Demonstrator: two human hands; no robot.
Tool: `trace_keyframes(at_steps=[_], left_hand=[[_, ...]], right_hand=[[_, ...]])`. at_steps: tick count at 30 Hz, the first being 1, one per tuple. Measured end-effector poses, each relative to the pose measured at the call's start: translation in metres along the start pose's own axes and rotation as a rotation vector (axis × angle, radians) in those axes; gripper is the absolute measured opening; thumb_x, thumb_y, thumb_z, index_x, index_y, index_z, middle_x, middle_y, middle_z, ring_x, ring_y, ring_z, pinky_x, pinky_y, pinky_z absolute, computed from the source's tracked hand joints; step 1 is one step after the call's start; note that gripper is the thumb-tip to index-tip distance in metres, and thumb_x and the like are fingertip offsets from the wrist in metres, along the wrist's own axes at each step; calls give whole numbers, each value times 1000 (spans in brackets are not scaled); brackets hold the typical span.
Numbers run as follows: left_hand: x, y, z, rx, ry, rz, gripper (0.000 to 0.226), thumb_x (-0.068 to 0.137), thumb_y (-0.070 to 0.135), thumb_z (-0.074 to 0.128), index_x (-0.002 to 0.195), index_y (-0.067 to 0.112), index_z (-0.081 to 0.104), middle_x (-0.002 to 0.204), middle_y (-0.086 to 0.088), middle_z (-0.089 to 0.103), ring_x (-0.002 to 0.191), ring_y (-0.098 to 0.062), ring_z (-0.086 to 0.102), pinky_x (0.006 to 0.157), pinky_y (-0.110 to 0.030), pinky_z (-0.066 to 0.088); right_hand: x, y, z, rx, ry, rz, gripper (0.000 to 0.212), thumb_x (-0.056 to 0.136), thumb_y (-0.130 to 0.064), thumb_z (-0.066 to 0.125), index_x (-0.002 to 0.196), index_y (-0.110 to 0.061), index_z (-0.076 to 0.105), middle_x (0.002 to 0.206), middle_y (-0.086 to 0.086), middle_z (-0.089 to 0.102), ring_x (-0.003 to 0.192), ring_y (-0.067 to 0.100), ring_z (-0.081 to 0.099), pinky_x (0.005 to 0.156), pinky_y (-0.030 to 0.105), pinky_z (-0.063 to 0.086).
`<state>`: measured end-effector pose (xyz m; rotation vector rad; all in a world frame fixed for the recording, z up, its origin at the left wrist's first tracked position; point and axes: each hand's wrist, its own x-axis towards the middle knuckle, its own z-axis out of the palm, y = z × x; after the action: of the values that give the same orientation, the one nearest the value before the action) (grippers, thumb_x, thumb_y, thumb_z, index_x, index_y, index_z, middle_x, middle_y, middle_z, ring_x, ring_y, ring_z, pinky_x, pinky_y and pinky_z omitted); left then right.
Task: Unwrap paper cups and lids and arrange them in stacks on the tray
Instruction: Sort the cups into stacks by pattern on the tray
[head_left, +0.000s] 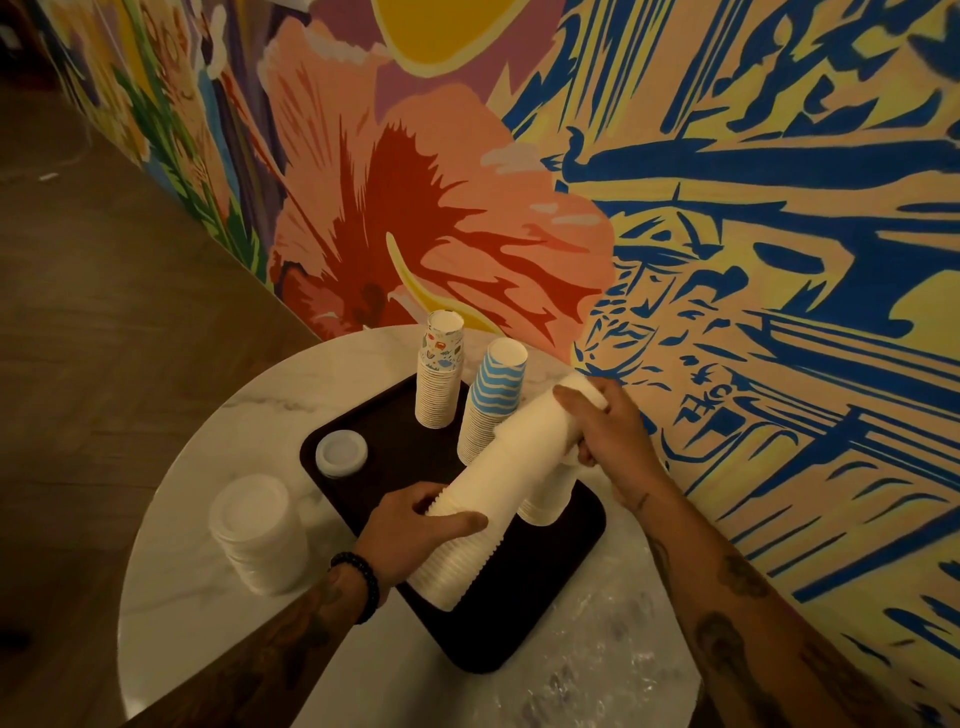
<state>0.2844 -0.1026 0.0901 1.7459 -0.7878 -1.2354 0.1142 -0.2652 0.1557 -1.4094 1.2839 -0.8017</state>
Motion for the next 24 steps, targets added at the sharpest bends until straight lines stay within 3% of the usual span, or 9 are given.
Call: trace_keyframes(at_steps=[3,7,13,20,24], left_hand=[[0,-8,-5,-62,49,-45,36,74,42,82,103,33,63,108,7,64,94,-11,61,70,-24,49],[0,-6,-10,-164,95,-64,28,76,40,81,96,33,62,106,3,64,92,-15,63,73,-30,52],[-2,3,-12,-197,74,-38,30,77,40,80,100,32,62,108,4,64,95,-14,62,71,-27,50],[-1,7,-9,-192,41,-36,36,76,43,78,104,32,60,112,4,62,99,-16,61,75,-28,49],[-1,8,-5,-186,39,-29,37,75,43,80,106,32,62,112,4,63,99,-16,62,80,-31,52]], right_hand=[[10,-15,-13,-80,160,-142,49,84,-44,76,123,-28,51,113,-3,60,97,18,59,74,35,50],[14,-20,-18,-242,160,-241,60,81,-42,80,129,-27,47,117,-6,58,103,15,56,84,33,46],[16,19,-6,-472,54,-115,73,79,-47,81,136,-24,43,126,2,57,116,26,55,95,42,49],[13,63,-5,-552,-115,96,81,83,-47,77,148,-24,35,142,11,51,126,33,50,99,42,48],[9,56,-5,-492,32,-28,78,84,-55,73,148,-28,38,146,2,49,132,26,48,106,44,45]])
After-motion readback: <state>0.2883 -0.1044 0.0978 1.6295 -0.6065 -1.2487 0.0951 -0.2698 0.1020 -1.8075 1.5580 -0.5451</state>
